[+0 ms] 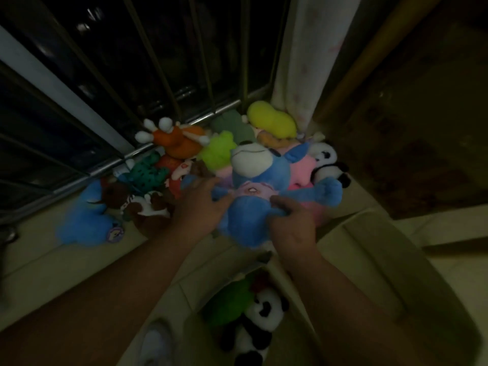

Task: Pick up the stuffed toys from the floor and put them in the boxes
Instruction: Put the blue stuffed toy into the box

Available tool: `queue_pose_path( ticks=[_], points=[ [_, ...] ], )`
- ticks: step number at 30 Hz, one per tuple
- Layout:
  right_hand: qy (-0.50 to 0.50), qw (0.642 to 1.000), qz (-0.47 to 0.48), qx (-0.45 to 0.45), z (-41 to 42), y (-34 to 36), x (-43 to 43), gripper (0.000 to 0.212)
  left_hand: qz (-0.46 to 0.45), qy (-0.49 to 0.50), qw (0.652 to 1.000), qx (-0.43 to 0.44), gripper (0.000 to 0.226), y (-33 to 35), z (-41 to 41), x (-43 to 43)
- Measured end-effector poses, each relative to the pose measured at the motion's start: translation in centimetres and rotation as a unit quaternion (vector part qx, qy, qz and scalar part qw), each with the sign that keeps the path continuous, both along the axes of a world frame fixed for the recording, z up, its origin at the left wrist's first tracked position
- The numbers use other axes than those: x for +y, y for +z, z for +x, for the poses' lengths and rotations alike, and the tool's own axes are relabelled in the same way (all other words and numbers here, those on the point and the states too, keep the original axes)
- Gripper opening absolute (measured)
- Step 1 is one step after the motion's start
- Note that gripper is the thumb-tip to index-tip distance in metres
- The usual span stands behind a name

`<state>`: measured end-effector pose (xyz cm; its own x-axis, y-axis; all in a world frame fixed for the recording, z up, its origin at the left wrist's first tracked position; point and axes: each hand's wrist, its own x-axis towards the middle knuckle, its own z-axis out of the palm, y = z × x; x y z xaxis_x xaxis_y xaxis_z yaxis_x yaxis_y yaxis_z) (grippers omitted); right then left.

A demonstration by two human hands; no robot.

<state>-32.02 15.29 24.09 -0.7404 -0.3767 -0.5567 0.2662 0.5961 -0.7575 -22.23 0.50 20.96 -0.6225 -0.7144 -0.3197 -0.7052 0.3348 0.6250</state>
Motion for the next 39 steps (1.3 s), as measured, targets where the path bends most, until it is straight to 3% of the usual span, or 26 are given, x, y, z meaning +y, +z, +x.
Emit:
queue_pose_path(
  ticks=[4,7,11,14,19,25,30,39],
  points=[
    [0.111,0.993,-0.016,0.028,-0.7,6.9,4.5,0.038,-0.006,-0.046,0.999,-0.008,0.063,6.7,0.8,3.1],
    [0.151,0.988,-0.034,0.027,-1.1,10.5,7.2,0.04,0.106,-0.006,0.994,-0.006,0.084,10.9,0.9,6.0],
    [0.186,0.98,-0.066,0.02,-1.1,14.4,9.8,0.042,0.232,0.075,0.97,-0.009,0.085,14.5,1.6,10.4],
    [0.188,0.978,-0.073,0.06,-0.1,16.2,11.4,0.042,0.194,0.099,0.976,-0.016,0.095,16.1,2.7,13.7],
    [0.153,0.987,-0.05,0.002,2.1,17.7,14.1,0.05,0.139,0.134,0.981,0.013,0.08,18.4,6.0,19.1],
    [0.216,0.976,0.01,0.034,6.9,16.9,16.7,0.028,0.171,0.151,0.973,-0.027,0.088,17.0,11.2,23.3],
    [0.235,0.97,0.035,0.052,12.2,14.5,18.7,0.022,0.16,0.129,0.978,-0.032,0.037,15.4,15.7,26.2],
    [0.21,0.977,0.042,0.009,15.5,13.8,25.0,0.02,0.196,0.133,0.969,-0.062,0.051,14.6,19.3,31.8]
  ],
)
